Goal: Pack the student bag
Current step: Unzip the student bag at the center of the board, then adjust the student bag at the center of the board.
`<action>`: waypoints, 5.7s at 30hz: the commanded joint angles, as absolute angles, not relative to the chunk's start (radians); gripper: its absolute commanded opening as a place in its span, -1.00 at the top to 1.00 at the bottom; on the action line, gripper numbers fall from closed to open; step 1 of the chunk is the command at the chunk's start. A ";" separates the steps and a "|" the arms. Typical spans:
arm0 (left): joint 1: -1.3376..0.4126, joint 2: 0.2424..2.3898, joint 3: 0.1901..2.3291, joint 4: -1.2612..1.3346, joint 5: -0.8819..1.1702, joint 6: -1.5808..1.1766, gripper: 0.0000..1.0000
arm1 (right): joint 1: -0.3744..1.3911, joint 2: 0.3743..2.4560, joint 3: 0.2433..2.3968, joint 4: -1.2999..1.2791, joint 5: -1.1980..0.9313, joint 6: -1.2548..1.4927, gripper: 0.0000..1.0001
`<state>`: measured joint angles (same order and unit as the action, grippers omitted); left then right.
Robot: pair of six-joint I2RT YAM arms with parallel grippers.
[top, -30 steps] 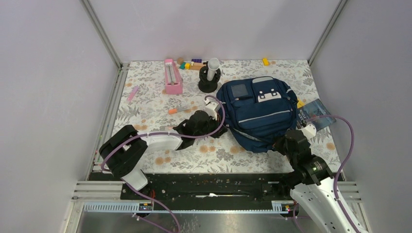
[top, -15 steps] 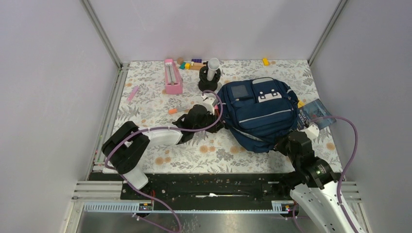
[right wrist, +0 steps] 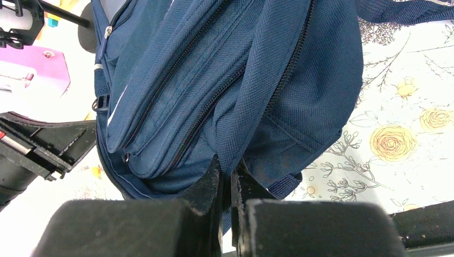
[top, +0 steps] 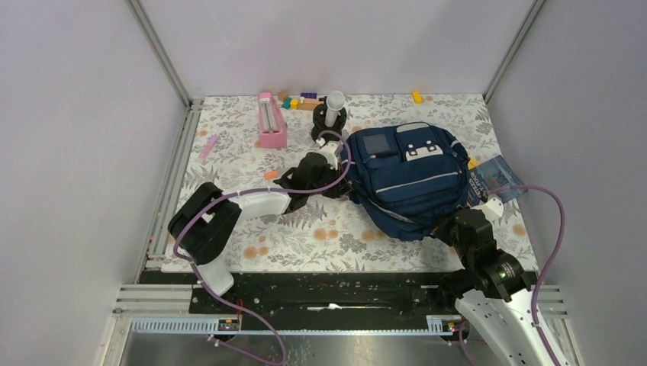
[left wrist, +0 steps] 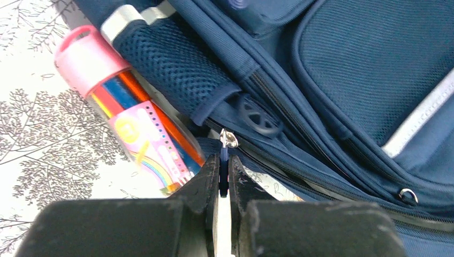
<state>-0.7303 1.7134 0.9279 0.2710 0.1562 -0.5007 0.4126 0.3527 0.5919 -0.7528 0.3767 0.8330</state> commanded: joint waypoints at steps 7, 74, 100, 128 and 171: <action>-0.664 1.756 1.041 0.232 0.088 -0.472 1.00 | 0.406 0.334 0.647 -0.741 0.466 0.808 1.00; -0.842 1.131 0.875 -0.080 0.114 -0.377 -0.66 | 0.177 0.550 0.570 -0.606 0.158 0.722 -0.25; -0.840 1.179 1.271 -0.521 0.044 -0.036 -0.76 | -0.108 0.755 0.690 -0.588 0.234 0.585 -0.42; -0.839 1.161 1.213 -0.538 0.024 -0.056 -0.80 | -0.611 1.312 0.659 -0.262 -0.094 0.761 -1.00; -0.826 1.225 1.205 -0.540 -0.059 -0.022 -0.82 | -0.613 1.230 0.499 0.127 -0.138 0.836 1.00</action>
<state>-0.8322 1.2171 1.1957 -0.5610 -0.0345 -0.0338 -0.6163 1.3140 0.5419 0.1909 -0.1539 0.8520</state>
